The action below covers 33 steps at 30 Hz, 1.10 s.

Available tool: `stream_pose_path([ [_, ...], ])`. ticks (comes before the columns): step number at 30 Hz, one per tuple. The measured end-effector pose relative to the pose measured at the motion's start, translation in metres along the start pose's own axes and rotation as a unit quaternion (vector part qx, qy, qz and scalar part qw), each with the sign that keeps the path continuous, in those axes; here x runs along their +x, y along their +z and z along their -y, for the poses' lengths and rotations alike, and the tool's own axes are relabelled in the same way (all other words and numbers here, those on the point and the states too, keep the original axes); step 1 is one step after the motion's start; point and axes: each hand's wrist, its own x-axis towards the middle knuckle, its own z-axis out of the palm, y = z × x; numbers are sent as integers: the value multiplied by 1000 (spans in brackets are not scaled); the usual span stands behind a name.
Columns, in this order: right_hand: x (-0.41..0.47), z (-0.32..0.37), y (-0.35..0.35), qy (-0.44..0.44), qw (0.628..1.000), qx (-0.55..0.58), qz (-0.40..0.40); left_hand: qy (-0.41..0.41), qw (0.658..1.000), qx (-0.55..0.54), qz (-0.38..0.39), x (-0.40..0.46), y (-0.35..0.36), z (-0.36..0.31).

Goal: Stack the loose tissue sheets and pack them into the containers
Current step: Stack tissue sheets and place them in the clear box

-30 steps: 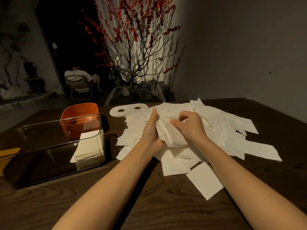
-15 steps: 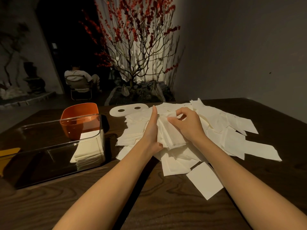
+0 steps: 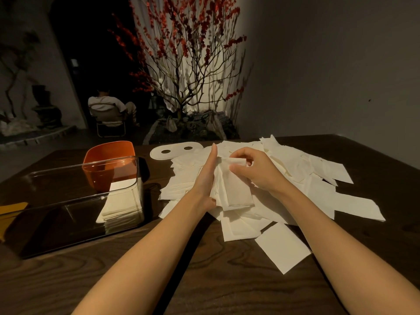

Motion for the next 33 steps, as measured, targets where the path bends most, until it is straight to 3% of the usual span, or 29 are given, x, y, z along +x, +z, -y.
stream_pose_path([
  [7, 8, -9, 2, 57, 992, -4, -115, -6, 999, -32, 3, -1, 1, -1],
  [15, 5, -4, 1, 71, 989, 56, -121, -22, 999, -36, 26, -6, 2, 1],
  [20, 1, -1, 0, 48, 992, 95, -63, -35, 996, -46, 61, -4, -2, 1],
  [25, 4, -6, 2, 56, 986, 119, -106, -52, 994, -85, 44, -2, 0, 2],
  [29, 10, -15, 0, 50, 989, 21, -140, -29, 988, -147, 34, 3, -5, 0],
  [33, 11, -22, -3, 39, 985, -134, -106, -6, 985, -168, 26, 4, -6, -2],
])
